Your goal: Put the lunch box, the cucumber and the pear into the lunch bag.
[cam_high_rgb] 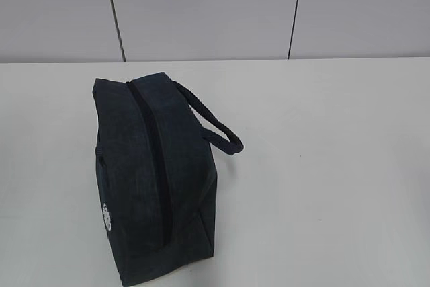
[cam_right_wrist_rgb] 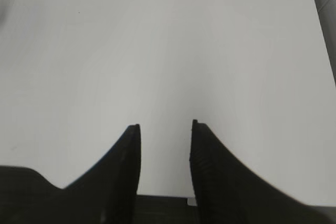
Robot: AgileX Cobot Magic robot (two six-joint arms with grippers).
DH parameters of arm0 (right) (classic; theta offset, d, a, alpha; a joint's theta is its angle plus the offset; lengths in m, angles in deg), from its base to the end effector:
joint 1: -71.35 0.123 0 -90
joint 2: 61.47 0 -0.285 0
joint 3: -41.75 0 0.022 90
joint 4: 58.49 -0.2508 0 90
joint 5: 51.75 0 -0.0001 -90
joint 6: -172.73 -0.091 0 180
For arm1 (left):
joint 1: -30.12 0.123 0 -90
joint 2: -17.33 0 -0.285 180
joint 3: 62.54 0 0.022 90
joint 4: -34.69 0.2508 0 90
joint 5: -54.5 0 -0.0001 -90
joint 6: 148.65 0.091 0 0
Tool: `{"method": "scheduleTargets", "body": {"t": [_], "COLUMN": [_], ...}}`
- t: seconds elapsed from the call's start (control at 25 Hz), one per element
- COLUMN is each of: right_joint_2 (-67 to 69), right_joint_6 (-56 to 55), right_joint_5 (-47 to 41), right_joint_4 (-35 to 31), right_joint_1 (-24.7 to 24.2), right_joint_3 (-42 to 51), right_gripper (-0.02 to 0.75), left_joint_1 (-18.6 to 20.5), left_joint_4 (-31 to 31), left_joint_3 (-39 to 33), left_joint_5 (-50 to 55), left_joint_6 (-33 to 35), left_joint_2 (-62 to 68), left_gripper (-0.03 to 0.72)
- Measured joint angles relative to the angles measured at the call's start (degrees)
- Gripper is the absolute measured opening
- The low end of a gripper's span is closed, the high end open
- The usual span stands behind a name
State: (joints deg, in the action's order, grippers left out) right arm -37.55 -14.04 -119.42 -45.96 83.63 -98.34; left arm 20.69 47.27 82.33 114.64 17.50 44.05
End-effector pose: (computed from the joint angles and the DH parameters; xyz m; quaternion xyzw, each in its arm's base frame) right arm 0.0255 -0.0132 0.3103 -0.0399 0.9054 -0.0400 0.4207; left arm 0.0348 0.0117 0.3422 -0.0319 0.8687 0.0101 0.4942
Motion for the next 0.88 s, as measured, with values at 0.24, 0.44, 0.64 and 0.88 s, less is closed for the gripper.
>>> {"method": "scheduleTargets", "body": {"t": [0.24,0.44,0.64,0.88], "right_joint_2": [-9.64,-16.81,-17.21,-17.21], "right_joint_6": [-0.11,2.58,4.7,4.49], "right_joint_5": [-4.53,-5.32,-5.32,0.18], "right_joint_4": [-0.4,-1.97,-3.57,-6.9], "right_joint_1": [0.0,0.0,0.0,0.0], "right_joint_3": [2.91,5.92,6.24,8.15], "right_gripper": [0.265,0.265,0.265,0.265], "left_joint_1": [0.0,-0.06,-0.11,-0.17], "left_joint_4": [-8.18,-11.26,-16.02,-18.18], "left_joint_3": [-5.15,-10.61,-11.19,-11.19], "left_joint_5": [2.69,4.34,4.2,4.25], "left_joint_6": [10.29,14.94,20.27,21.46], "left_joint_2": [-9.68,-19.04,-19.56,-19.72], "left_gripper": [0.341,0.34,0.333,0.326]}}
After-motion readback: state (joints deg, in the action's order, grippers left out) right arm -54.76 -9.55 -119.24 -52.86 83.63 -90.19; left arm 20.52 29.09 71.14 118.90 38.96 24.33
